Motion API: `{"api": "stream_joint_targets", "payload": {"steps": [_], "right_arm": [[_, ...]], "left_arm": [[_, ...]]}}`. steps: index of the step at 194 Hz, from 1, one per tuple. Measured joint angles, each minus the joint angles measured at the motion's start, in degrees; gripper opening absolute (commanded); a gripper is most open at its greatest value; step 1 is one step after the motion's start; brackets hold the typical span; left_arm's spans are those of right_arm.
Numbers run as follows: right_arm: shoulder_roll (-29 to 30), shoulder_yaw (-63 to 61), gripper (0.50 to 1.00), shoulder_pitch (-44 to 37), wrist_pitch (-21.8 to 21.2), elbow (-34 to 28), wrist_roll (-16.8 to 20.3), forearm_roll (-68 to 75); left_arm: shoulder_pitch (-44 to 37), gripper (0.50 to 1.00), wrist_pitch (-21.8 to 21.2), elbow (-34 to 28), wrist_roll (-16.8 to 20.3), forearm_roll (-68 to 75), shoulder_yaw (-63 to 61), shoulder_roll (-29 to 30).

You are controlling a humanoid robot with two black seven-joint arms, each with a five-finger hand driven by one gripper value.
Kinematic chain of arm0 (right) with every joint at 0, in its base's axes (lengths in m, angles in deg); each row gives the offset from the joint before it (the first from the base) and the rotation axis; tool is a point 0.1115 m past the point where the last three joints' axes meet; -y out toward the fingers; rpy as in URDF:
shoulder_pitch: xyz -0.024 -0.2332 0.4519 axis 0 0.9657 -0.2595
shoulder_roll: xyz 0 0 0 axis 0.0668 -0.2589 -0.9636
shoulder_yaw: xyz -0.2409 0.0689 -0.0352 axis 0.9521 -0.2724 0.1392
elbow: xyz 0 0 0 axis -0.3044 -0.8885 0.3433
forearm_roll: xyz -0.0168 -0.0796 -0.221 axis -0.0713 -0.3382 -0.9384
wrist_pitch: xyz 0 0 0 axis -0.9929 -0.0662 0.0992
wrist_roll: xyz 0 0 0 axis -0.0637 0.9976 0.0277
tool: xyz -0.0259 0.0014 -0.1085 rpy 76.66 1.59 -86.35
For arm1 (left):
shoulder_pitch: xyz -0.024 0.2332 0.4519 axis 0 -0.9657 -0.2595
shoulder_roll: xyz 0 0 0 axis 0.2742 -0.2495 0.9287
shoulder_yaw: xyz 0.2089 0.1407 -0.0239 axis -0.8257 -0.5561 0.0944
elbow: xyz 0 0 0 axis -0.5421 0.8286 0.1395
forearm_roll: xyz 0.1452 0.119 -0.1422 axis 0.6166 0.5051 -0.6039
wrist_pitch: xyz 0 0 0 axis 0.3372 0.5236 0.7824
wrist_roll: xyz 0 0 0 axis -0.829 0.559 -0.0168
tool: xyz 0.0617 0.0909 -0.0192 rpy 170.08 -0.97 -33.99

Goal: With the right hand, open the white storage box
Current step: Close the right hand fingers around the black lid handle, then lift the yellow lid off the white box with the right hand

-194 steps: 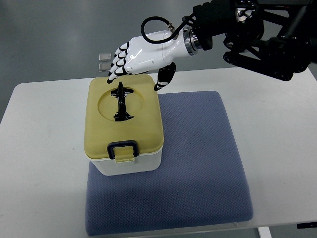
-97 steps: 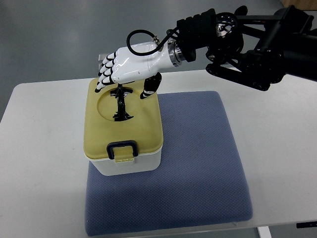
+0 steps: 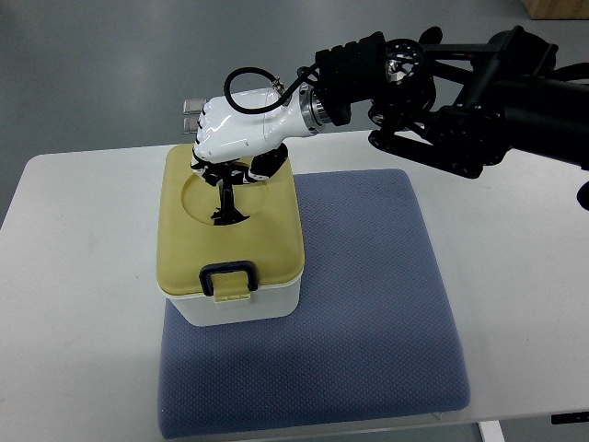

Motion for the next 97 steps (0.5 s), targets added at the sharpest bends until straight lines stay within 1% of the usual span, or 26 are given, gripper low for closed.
{"api": "stream_joint_targets", "payload": {"steps": [56,80,97], "right_arm": [[-0.49,0.00,0.500,-0.73,0.08,-0.72,0.42,0.94],[-1.33,-0.05,0.500,-2.81,0.07,-1.99,1.22,3.32],[-3.03,-0.12,0.500,-4.78,-0.08,-3.27,1.37,5.05]], "left_arm": [[0.00,1.000,-0.03,0.00,0.00,0.00,0.00,0.00],[0.00,1.000,-0.05,0.00,0.00,0.00,0.00,0.00],[0.00,1.000,-0.05,0.00,-0.01,0.00,0.00,0.00]]}}
